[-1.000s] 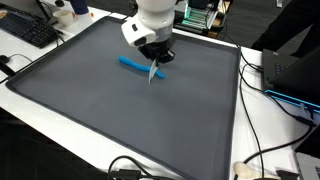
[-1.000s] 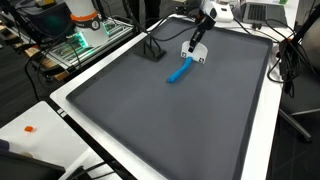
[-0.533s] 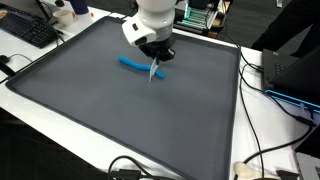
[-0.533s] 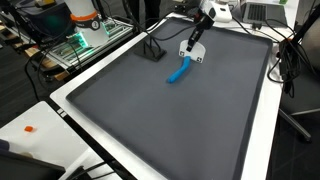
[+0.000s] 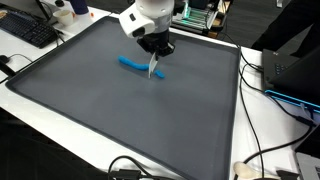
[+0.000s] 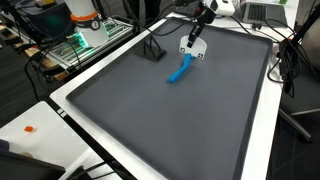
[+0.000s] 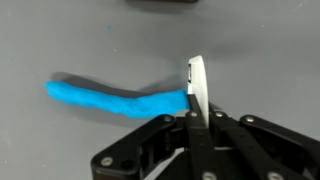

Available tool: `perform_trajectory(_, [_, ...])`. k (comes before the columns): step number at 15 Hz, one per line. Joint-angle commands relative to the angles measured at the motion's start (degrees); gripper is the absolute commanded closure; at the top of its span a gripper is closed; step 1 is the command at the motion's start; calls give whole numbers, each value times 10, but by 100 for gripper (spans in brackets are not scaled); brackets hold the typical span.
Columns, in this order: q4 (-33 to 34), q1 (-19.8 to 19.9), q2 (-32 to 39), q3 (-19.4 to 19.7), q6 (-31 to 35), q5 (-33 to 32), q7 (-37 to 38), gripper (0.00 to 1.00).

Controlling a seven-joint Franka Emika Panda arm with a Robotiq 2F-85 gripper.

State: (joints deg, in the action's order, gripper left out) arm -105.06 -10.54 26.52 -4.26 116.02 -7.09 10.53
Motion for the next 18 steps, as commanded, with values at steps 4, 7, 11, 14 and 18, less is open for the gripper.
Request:
perform_trajectory(4, [-13,16,-37,1,1,12,-24,99])
perform_trajectory(7, [-12,21,-41,4,3,6,-25,99])
perform_trajectory(11, [-10,28,-32,7,12,3,-31,99])
perform_trajectory(14, [-8,31,-23,6,20,7,-35,99])
perform_trajectory(18, [-7,31,-10,7,31,5,-38,99])
